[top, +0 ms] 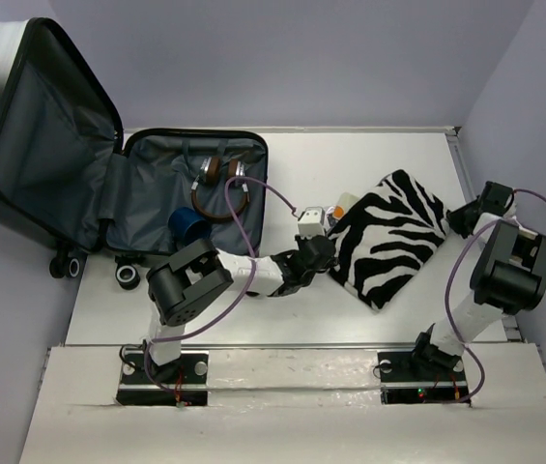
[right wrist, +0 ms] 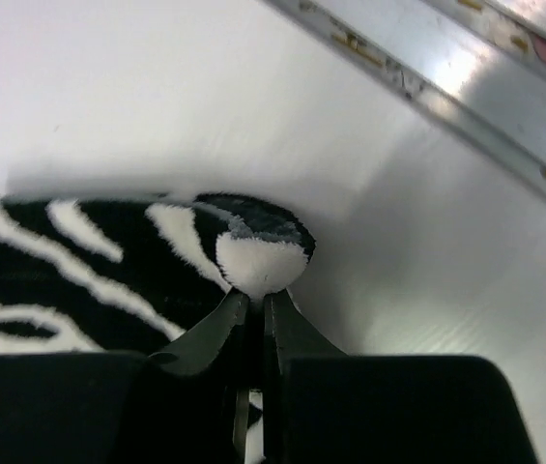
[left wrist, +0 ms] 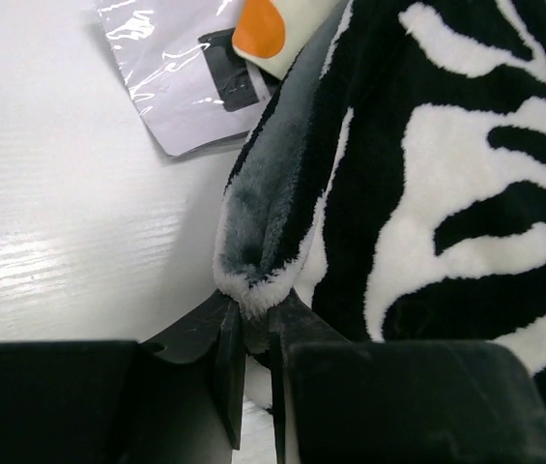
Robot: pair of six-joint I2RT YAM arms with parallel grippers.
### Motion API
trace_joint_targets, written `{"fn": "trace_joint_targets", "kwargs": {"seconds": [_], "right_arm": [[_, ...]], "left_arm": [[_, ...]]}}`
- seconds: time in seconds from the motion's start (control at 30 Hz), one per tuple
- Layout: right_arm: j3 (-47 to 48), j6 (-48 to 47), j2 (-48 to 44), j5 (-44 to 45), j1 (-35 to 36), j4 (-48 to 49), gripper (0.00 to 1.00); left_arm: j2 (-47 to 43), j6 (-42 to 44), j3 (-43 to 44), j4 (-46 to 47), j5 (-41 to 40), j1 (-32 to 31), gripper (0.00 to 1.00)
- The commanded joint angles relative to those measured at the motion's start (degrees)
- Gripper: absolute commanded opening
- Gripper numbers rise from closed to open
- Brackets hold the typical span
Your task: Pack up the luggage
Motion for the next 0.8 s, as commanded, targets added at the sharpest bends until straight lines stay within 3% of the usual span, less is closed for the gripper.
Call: {"fn": "trace_joint_targets", "kwargs": {"seconds": [0.0,0.37,0.5,0.7,0.77], "right_arm": [[-3.0,1.3,-15.5,-3.3,0.0,7.6,0.07],[0.0,0.5,-36.8,-4.4,7.9,5.1,0.07],[0.2,-1.5,-43.2,0.4,14.5,4.4,0.07],[7.5,0.5,-42.7,-5.1,18.5,3.6,0.07],[10.6,0.2,-40.2,-5.3,23.5,5.4,0.07]], "left_arm": [[-6.9,3.6,1.9,2.4,-1.1,-0.2,0.06],[-17.0,5.9,6.3,0.4,5.1,1.2,0.06],[-19.9,6.9,8.9,-1.0,6.2,1.4,0.06],[-23.9,7.8,13.6,-5.7,10.1,6.1,0.06],[-26.6,8.2,14.4,-8.3,9.9,9.7,0.06]]}}
